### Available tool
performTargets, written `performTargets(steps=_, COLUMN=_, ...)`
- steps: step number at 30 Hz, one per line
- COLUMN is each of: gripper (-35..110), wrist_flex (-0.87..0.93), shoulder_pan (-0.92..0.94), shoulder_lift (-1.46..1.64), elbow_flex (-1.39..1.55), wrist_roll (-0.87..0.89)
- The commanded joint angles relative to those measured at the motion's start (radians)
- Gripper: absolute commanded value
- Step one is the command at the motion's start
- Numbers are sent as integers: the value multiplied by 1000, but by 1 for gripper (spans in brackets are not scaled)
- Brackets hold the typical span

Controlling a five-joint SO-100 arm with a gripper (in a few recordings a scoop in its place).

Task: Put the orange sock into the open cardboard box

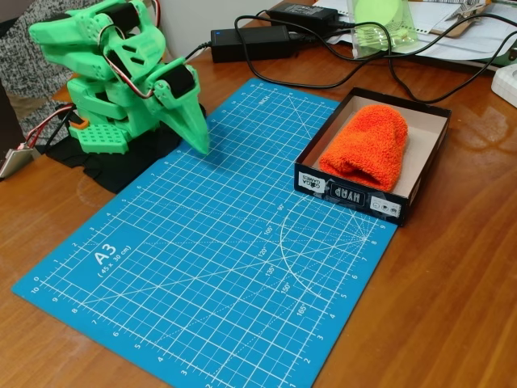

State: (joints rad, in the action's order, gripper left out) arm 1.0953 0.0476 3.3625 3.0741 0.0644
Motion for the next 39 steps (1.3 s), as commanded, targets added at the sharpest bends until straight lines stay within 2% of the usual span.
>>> performTargets(steps=1, gripper=0, wrist_flex=-3, shoulder_pan=17, shoulder_lift=14, elbow_flex=6, wrist_roll=12)
performTargets(steps=7, gripper=0, wrist_flex=-5, shoulder_pan=-9, shoulder_lift=14, elbow_flex=8, wrist_roll=3)
performTargets(steps=18, gripper=0, wrist_flex=-20, shoulder_pan=11, shoulder_lift=15, elbow_flex=12, wrist_roll=86)
performTargets(steps=39, gripper=0, wrist_flex=-21, shoulder_pan=12, shoulder_lift=15, elbow_flex=12, wrist_roll=92)
